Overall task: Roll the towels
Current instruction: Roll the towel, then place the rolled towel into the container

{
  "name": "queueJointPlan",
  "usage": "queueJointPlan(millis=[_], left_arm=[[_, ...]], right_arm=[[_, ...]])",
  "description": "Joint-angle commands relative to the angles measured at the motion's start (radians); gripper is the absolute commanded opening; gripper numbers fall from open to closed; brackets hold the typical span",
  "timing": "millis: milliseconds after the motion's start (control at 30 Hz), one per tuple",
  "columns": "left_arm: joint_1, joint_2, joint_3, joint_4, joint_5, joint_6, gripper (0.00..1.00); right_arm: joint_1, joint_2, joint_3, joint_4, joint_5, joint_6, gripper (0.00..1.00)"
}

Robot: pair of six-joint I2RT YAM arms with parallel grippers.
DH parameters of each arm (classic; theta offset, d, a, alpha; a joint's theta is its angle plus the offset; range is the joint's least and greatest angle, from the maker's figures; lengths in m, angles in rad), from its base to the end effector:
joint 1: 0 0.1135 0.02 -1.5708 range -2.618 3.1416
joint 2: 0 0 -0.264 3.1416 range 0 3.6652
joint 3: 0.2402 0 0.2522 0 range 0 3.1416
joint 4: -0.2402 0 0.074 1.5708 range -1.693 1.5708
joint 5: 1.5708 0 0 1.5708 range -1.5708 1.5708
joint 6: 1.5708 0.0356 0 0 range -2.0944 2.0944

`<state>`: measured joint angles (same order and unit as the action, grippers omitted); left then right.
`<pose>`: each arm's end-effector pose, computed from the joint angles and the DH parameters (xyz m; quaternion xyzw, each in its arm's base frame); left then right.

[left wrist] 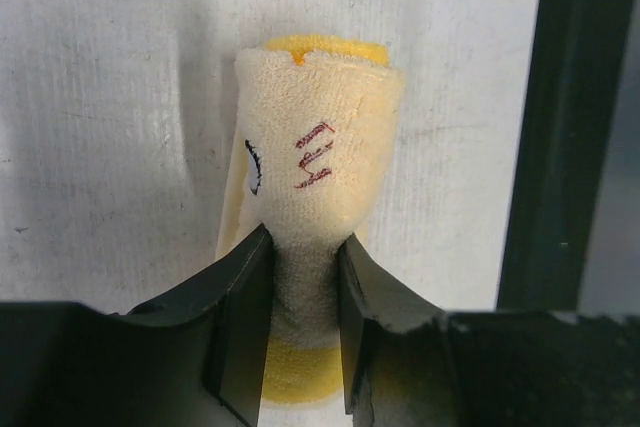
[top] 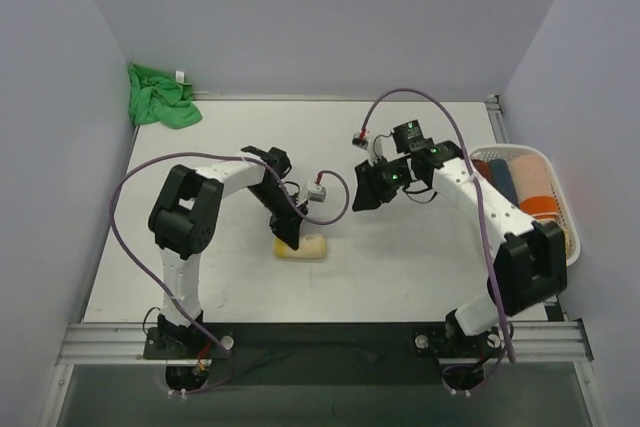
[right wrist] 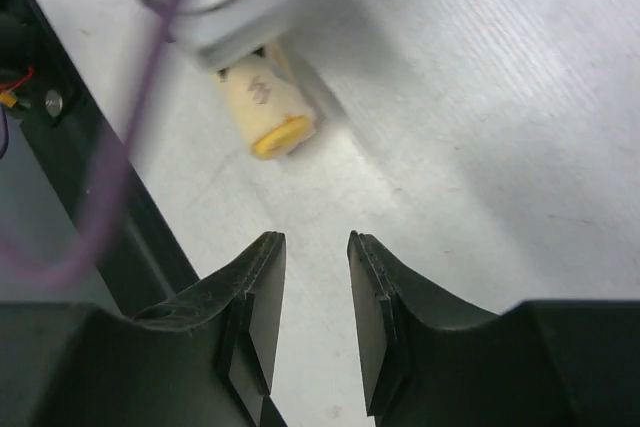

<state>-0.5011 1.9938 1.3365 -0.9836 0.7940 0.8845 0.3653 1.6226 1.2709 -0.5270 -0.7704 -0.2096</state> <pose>0.2965 -0.1914 0.1533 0.5782 0.7178 -0.3855 0.0419 0.3160 0.1474 0.2724 -0.3694 0.7999 0.3768 0.2859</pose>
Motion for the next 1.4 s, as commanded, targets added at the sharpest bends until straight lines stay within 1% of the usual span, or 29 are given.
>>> queueJointPlan(millis=[0,33,67,100,200,233,300,333,400,433,467,533,567,733,967,1167,1267,1367], left_arm=[[0.029,0.163,0.056,-0.191,-0.058,0.051,0.26],[0.038,0.18,0.075,-0.202,-0.052,0.054,0.26],[0.039,0.197,0.114,-0.225,-0.053,0.056,0.26],[0.039,0.227,0.131,-0.236,-0.053,0.057,0.26],[0.041,0.282,0.19,-0.276,-0.064,0.059,0.27],[0.041,0.295,0.2,-0.285,-0.067,0.068,0.27],[0.041,0.325,0.226,-0.309,-0.081,0.074,0.27],[0.042,0.332,0.233,-0.317,-0.082,0.083,0.27],[0.045,0.352,0.248,-0.325,-0.088,0.085,0.27],[0.045,0.358,0.253,-0.328,-0.09,0.087,0.28],[0.045,0.364,0.259,-0.334,-0.091,0.088,0.29],[0.045,0.388,0.28,-0.345,-0.088,0.099,0.3],[0.045,0.402,0.286,-0.36,-0.085,0.105,0.3],[0.053,0.433,0.314,-0.394,-0.072,0.126,0.31],[0.065,0.462,0.342,-0.421,-0.062,0.133,0.32],[0.085,0.484,0.346,-0.434,-0.047,0.133,0.33],[0.095,0.502,0.366,-0.449,-0.03,0.128,0.33],[0.11,0.511,0.383,-0.463,-0.012,0.122,0.34]], right_arm=[[0.099,-0.119,-0.086,0.035,0.062,0.012,0.33],[0.13,-0.124,-0.084,-0.02,0.072,-0.013,0.33],[0.174,-0.13,-0.081,-0.04,0.088,-0.057,0.33],[0.246,-0.145,-0.082,-0.059,0.124,-0.076,0.33],[0.34,-0.164,-0.09,-0.047,0.183,-0.114,0.33],[0.39,-0.162,-0.093,-0.027,0.236,-0.117,0.35],[0.437,-0.155,-0.099,0.002,0.293,-0.145,0.38],[0.478,-0.15,-0.1,0.034,0.36,-0.151,0.43],[0.523,-0.115,-0.091,0.07,0.413,-0.174,0.5],[0.567,-0.096,-0.068,0.074,0.443,-0.18,0.51],[0.584,-0.078,-0.059,0.082,0.486,-0.185,0.52],[0.61,-0.04,-0.054,0.13,0.516,-0.191,0.61],[0.632,-0.014,-0.056,0.149,0.549,-0.194,0.62],[0.664,0.069,-0.067,0.243,0.589,-0.215,0.72],[0.69,0.172,-0.094,0.332,0.589,-0.251,0.71],[0.704,0.206,-0.137,0.381,0.585,-0.303,0.65],[0.712,0.21,-0.165,0.392,0.562,-0.323,0.6],[0.713,0.227,-0.185,0.406,0.556,-0.338,0.47]])
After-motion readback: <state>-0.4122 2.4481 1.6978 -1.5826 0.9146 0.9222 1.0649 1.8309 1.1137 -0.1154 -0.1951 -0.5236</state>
